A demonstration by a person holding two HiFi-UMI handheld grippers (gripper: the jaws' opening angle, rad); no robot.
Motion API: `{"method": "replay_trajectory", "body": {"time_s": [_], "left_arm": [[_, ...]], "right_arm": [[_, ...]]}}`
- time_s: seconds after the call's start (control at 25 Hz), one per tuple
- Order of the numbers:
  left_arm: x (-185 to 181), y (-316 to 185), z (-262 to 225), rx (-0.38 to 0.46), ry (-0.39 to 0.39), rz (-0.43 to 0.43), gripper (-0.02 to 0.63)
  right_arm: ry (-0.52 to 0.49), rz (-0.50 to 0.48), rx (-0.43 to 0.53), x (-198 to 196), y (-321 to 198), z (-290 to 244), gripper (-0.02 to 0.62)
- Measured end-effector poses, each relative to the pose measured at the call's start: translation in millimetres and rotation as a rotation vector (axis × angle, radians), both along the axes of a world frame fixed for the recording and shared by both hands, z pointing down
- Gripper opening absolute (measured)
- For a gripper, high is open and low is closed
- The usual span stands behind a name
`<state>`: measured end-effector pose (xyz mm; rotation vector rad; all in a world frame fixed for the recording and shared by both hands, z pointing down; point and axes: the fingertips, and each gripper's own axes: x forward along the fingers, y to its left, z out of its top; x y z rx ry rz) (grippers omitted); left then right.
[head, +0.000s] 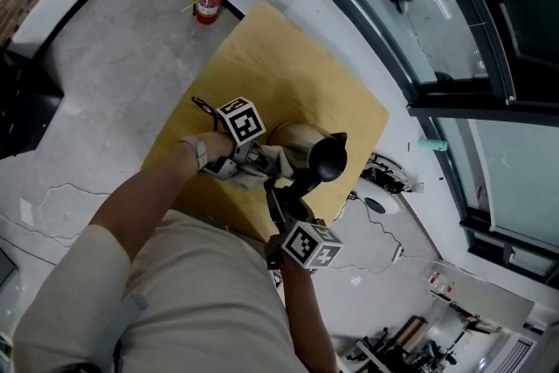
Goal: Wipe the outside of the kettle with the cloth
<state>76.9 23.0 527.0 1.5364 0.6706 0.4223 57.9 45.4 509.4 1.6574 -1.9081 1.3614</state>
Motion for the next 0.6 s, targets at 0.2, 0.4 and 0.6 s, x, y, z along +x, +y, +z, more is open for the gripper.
{"method": "replay_trajectory", "body": {"time_s": [0.2,0.4,0.6], "left_arm": [[-2.7,8.2,47.5,0.03,-0.172,0.005,0.067],[7.7,-16.4,-46.0,0.024,0.103,-0.026,0.069],[6.9,-15.6,18.3,0.066,-0.112,0.056,0.067]], "right_arm": [[0.045,-0.072,-0.028,-7.6,-0.8,2.4,0.179],[0.091,-0.119,-0.034,-4.3,-3.8,3.3,0.17],[0.107,-0.162,-0.048,-4.5,-4.4,4.8,0.166]]}}
